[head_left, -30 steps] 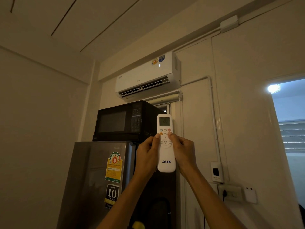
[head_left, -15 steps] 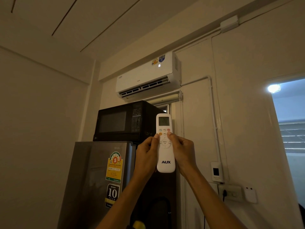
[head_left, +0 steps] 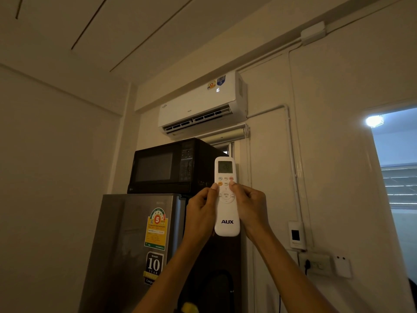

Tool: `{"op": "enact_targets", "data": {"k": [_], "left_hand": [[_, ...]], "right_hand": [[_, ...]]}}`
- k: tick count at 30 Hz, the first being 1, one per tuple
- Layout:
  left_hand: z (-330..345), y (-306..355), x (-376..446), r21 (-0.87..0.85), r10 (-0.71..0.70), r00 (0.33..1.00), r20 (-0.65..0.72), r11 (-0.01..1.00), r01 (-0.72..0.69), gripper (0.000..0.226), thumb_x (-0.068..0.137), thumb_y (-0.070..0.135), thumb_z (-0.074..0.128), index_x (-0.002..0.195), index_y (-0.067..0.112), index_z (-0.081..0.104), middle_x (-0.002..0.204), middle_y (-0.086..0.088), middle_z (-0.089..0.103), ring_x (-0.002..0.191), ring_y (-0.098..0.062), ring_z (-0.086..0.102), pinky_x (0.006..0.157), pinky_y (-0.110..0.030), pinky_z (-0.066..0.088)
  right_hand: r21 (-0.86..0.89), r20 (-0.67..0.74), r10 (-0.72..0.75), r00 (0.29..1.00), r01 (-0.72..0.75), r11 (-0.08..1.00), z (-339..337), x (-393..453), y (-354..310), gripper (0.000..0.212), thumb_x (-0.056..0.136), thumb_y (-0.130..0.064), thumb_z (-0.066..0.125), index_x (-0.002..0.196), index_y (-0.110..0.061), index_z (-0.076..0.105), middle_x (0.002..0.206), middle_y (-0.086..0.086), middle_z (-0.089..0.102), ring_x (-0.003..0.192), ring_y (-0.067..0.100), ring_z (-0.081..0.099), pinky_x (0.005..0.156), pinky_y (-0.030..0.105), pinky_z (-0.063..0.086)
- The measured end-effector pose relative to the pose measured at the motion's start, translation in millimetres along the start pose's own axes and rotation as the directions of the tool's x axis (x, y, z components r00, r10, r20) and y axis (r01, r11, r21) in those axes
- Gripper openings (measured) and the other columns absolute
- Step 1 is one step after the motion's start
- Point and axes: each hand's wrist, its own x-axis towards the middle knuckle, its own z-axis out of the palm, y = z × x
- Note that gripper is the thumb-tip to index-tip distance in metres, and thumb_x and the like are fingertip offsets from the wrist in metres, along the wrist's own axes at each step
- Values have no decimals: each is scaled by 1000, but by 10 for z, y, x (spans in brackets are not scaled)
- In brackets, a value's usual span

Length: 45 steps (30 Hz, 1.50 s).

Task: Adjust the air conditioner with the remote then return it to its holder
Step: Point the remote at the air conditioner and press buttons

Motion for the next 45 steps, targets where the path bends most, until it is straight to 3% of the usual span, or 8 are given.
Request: {"op": "enact_targets", "data": {"k": [10,16,23,31,42,45], "left_hand": [[7,-12,-7,-13,-5,1000,0,1000,5,17,92,23,41,86,24,56,82,0,67,63,-5,69,51,-14,54],[22,4,17,0,-1,1000,-3,1000,1,17,92,23,41,84,25,55,80,0,66,62,-4,68,51,-14,54],[37,24,17,-2,4,1000,-5,1000,-4,17,92,22,41,83,27,55,80,1,66,60,-4,68,50,-13,53],[53,32,8,-7,15,1000,7,1000,-15,18,93,20,41,84,25,55,80,1,65,60,-2,68,49,-12,52],[75,37,60,4,16,1000,-4,1000,-16,18,92,23,41,82,26,56,79,1,66,59,-4,68,48,-13,52],[83,80,90,13,37,999,-7,999,-37,19,93,22,41,81,25,56,78,1,65,59,-3,67,49,-12,52]], "right_hand": [[10,9,42,999,-42,999,-9,-7,-6,19,84,-32,57,93,-16,64,96,10,71,78,27,70,67,37,58],[3,17,36,999,-36,999,-18,4,-31,15,84,-34,57,90,-21,62,88,1,68,68,15,67,58,26,55],[15,15,34,999,-34,999,-31,-1,-54,15,84,-32,57,89,-19,62,90,5,68,72,22,68,61,29,56],[30,20,25,1000,-25,999,-45,-5,-65,8,84,-31,57,83,-24,61,86,2,67,67,13,67,57,25,54],[13,7,20,1000,-20,1000,-44,46,-94,13,84,-32,57,87,-20,61,87,1,66,64,11,65,53,20,52],[17,-1,21,1000,-21,1000,-42,79,-132,18,84,-32,57,90,-16,63,89,4,68,67,17,66,55,22,52]]}}
